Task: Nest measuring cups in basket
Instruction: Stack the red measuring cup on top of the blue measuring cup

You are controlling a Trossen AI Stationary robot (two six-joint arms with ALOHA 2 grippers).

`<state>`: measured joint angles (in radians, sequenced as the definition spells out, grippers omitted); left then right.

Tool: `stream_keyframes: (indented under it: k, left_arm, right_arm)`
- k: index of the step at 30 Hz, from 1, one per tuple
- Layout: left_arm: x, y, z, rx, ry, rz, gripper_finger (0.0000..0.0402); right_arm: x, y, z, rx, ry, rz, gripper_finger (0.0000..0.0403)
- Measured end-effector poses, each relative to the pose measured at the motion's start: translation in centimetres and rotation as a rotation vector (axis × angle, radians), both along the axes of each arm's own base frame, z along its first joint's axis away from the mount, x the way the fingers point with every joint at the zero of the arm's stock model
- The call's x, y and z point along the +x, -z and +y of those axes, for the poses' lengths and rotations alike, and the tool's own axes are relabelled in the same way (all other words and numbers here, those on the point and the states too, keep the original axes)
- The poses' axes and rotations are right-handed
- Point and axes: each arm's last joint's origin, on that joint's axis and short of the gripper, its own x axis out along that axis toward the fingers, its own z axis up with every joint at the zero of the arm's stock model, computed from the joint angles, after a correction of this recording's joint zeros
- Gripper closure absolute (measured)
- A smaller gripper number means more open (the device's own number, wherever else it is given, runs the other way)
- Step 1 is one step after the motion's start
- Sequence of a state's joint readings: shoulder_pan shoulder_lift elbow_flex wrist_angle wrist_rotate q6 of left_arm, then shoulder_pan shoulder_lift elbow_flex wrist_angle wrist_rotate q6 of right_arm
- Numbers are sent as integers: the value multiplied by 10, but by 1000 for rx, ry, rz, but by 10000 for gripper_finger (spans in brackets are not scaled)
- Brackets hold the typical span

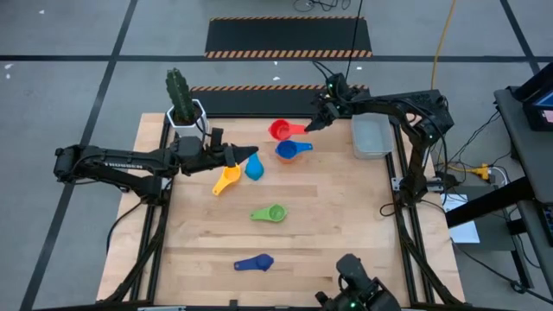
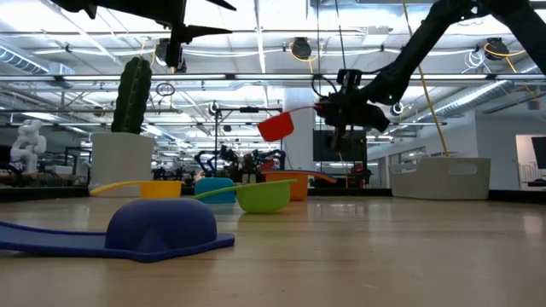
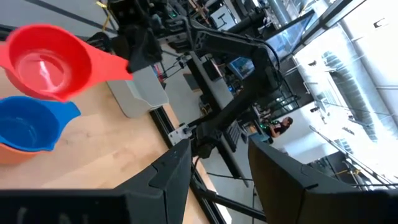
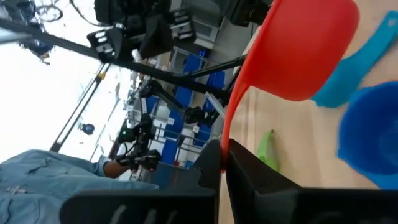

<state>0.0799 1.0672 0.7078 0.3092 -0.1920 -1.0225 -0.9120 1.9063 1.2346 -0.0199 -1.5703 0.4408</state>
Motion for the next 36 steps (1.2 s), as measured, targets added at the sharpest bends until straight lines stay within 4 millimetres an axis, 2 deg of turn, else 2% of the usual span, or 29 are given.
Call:
stream_keyframes:
  k: [11, 17, 23, 36]
  left_arm:
    - [0, 0, 0, 0, 4, 1, 238]
    - [0, 1, 0, 7, 4, 10, 238]
    - [0, 1, 0, 7, 4, 10, 238]
    - [0, 1, 0, -3, 3, 7, 238]
  right_arm:
    - [0, 5, 0, -2, 21, 25, 403]
    - [-2, 26, 15, 88, 54, 164, 403]
    - [-5, 40, 27, 110, 37, 190, 398]
    - [-5, 44, 28, 45, 85, 215, 395]
